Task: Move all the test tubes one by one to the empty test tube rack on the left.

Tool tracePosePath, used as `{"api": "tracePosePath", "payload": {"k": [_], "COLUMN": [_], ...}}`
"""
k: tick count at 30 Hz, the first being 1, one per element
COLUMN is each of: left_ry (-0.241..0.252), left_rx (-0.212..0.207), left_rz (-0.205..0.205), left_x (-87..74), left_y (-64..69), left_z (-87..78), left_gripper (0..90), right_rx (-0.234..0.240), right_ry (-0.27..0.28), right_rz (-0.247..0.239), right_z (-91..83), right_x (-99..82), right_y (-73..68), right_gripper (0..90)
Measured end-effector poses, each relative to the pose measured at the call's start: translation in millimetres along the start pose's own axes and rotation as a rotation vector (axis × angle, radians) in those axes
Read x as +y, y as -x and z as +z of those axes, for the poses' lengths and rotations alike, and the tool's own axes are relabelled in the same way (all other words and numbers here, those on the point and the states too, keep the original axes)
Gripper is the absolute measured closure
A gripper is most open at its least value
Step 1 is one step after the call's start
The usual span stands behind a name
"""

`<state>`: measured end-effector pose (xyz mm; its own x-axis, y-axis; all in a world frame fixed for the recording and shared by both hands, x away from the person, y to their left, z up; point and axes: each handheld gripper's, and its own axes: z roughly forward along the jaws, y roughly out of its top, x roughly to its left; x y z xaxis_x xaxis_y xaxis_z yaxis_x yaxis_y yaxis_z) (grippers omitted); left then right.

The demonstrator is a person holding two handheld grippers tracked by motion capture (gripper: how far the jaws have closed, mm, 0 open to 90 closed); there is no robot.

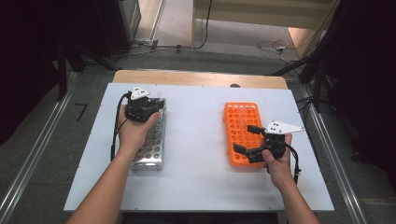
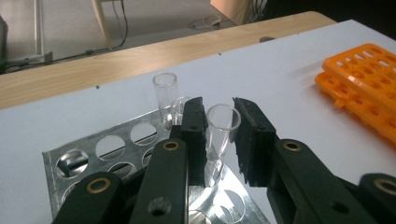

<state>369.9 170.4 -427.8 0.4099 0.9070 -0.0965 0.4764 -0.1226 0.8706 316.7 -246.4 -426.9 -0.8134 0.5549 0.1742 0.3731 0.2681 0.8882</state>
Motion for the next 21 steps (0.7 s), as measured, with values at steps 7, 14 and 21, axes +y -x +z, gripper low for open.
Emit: {"api": "tracePosePath", "payload": {"k": [7, 14, 21], "left_ry": [-0.03, 0.005, 0.051], "left_rx": [-0.019, -0.045, -0.1], "left_rz": [-0.015, -0.033, -0.04], "left_x": [-0.8, -0.1, -4.0], "left_y": [0.0, 2.7, 11.2], "left_z": [0.5, -7.7, -22.6], "left_gripper": [70.9, 51.3, 24.7], "right_rx": [-0.003, -0.003, -0.01], "right_ry": [-0.001, -0.003, -0.007], "right_rz": [-0.001, 0.0, 0.005], "right_z": [-0.7, -1.2, -0.4], "right_x": [0.1, 0.0, -0.5], "right_y": [0.6, 1.6, 4.3], "right_gripper": [0.0, 0.0, 0.0]}}
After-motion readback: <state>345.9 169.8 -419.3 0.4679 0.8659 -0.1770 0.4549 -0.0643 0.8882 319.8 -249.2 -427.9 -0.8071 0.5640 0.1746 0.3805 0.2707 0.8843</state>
